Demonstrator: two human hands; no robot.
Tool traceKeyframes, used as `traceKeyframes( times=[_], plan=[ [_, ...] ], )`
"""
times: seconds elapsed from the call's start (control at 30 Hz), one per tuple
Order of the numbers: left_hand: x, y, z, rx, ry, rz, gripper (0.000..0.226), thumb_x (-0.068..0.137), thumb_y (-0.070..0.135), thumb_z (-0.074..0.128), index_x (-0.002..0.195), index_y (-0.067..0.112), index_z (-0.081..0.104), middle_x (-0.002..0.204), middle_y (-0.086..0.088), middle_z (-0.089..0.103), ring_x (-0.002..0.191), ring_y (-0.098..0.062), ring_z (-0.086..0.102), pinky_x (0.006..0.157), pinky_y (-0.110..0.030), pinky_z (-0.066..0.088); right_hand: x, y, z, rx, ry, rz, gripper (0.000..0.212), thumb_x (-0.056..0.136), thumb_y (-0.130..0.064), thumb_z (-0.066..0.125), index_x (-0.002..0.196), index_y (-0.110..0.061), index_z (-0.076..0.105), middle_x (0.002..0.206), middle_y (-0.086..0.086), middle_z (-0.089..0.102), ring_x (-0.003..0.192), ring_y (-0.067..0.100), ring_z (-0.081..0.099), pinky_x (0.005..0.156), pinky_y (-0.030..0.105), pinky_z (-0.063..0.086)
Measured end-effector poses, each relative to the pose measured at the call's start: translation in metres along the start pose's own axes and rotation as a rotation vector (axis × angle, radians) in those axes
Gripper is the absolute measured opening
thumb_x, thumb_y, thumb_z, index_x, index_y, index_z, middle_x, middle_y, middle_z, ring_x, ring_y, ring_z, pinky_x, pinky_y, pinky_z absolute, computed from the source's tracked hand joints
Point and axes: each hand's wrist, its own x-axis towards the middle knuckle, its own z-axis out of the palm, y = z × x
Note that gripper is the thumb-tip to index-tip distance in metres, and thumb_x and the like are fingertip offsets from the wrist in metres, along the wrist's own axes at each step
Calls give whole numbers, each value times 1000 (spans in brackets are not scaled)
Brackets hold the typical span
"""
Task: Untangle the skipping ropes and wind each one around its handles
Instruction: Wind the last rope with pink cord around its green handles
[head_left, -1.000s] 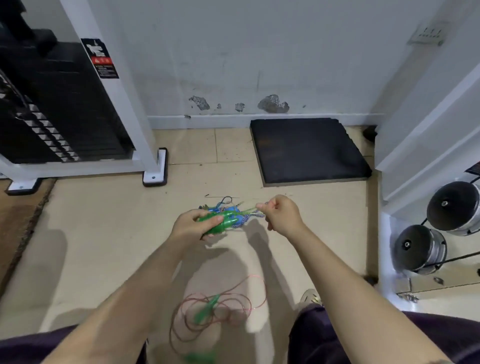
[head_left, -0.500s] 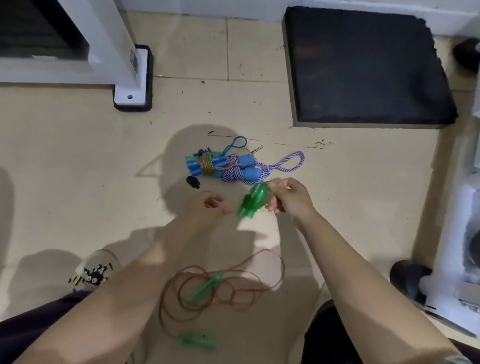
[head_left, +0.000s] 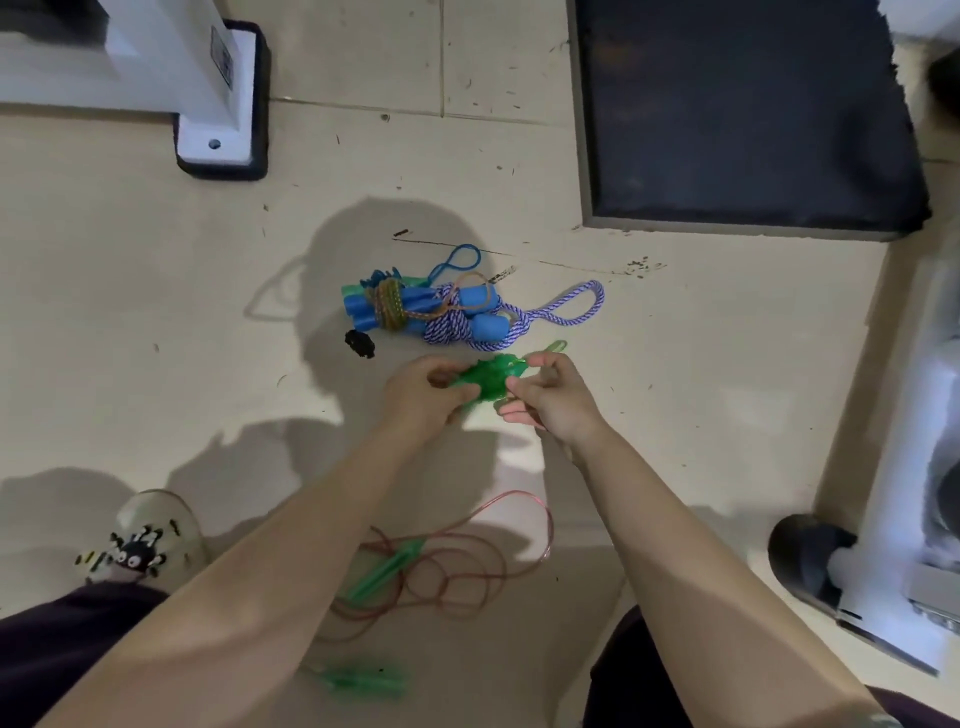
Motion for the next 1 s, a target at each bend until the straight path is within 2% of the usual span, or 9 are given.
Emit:
traceKeyframes(
  times=[0.07,0.17,0.27,0.37,0.43,0.6,0.73,0.87,1.0],
  plan=[
    [3,2,-14,-79,67,11,27,81,5,77,104,15,67,89,-2,62,75,-15,60,57,-21,55,4,3,10,66,4,2,34,91,-2,65,116,-8,43,87,14,61,62,25,66,68,32,61],
    [7,-2,-33,-136,121,-8,27,82,6,76,106,11,63,98,-7,63,91,-23,63,69,-25,57,6,5,25,110,-40,-16,35,89,-4,69,113,-13,46,87,6,62,66,21,67,71,32,59],
    [3,-6,-43,-60,122,27,38,78,13,82,109,12,60,103,-7,62,90,-17,61,71,-17,51,-3,10,29,50,-51,-43,44,87,-7,72,121,-15,45,90,7,62,71,24,65,73,35,56],
    [-18,-15,-58,92,108,24,46,72,27,86,111,19,61,96,3,58,83,-9,55,67,-14,44,-23,27,22,-20,43,-105,44,80,-13,80,112,-19,51,80,8,55,60,21,56,56,31,47],
    [-42,-26,-74,244,74,4,39,72,35,86,102,24,64,88,8,59,78,-6,54,63,-9,39,-39,45,18,-136,93,-153,38,75,-17,83,102,-20,57,74,6,49,58,18,49,54,30,44],
    [-105,-69,-99,461,31,-9,40,64,44,88,90,21,69,91,4,60,77,-8,54,62,-10,38,-74,91,33,-646,-22,-250,40,65,-41,84,93,-25,62,75,-10,54,71,7,52,71,33,44],
    [-133,-99,-97,600,-101,-61,56,60,50,88,104,22,68,104,0,56,96,-17,58,83,-29,48,-94,129,64,-864,29,-303,54,50,-46,88,92,-20,64,84,-5,48,87,21,53,78,36,46],
    [-139,-108,-87,705,-113,-52,26,73,35,83,82,21,62,90,3,48,87,-17,50,71,-28,35,-94,149,68,-963,58,-356,29,63,-30,83,76,-13,64,81,5,59,83,28,56,70,37,45],
    [-130,-103,-87,650,-144,-115,23,77,30,80,73,21,59,74,8,53,73,-14,51,58,-25,35,-88,147,64,-888,42,-313,21,74,-25,77,66,-12,62,75,0,58,77,23,55,66,35,42]
  ],
)
